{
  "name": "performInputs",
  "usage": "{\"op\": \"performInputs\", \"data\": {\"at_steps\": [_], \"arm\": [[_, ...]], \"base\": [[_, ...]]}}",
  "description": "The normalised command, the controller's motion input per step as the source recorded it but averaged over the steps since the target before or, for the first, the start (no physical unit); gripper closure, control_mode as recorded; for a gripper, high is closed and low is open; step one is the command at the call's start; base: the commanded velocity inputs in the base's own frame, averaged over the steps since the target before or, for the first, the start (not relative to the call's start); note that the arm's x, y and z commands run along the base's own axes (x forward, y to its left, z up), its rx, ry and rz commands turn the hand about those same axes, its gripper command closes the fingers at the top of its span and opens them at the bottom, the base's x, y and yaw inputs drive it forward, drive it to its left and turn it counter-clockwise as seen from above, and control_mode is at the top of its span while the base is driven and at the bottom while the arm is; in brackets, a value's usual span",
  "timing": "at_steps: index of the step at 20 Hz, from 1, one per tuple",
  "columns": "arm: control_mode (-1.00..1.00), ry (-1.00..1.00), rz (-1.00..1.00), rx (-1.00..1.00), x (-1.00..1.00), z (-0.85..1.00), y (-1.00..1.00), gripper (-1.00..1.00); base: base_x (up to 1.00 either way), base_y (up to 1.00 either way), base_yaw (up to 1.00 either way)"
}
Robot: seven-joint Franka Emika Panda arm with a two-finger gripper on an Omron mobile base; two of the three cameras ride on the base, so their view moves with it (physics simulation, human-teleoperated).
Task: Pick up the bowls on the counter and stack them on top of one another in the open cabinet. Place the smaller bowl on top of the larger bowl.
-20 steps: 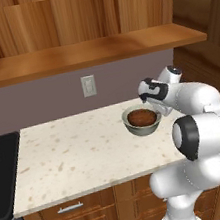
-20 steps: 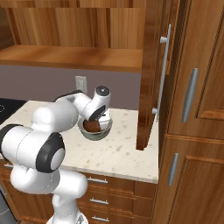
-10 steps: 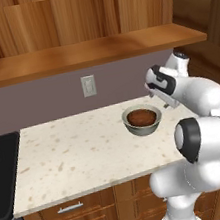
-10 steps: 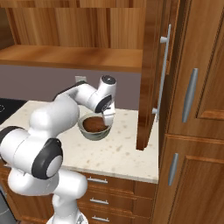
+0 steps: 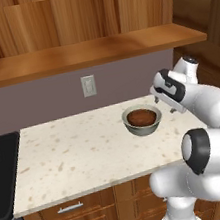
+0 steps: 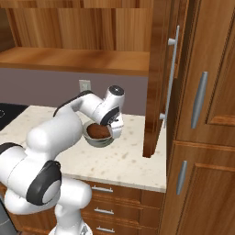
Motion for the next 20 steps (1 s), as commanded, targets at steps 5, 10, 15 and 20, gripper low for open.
{"op": "performInputs", "data": {"at_steps": [5, 10, 15, 20], "arm": [[-1.0, -0.03, 0.05, 0.0, 0.04, -0.14, 0.02, -1.0], [-1.0, -0.02, 0.03, -0.02, 0.15, -0.22, 0.0, -1.0], [-1.0, 0.0, 0.02, -0.04, 0.17, -0.35, 0.06, -1.0], [-1.0, 0.02, 0.01, -0.05, 0.16, -0.38, 0.12, -1.0]], "base": [[0.0, 0.0, 0.0], [0.0, 0.0, 0.0], [0.0, 0.0, 0.0], [0.0, 0.0, 0.0]]}}
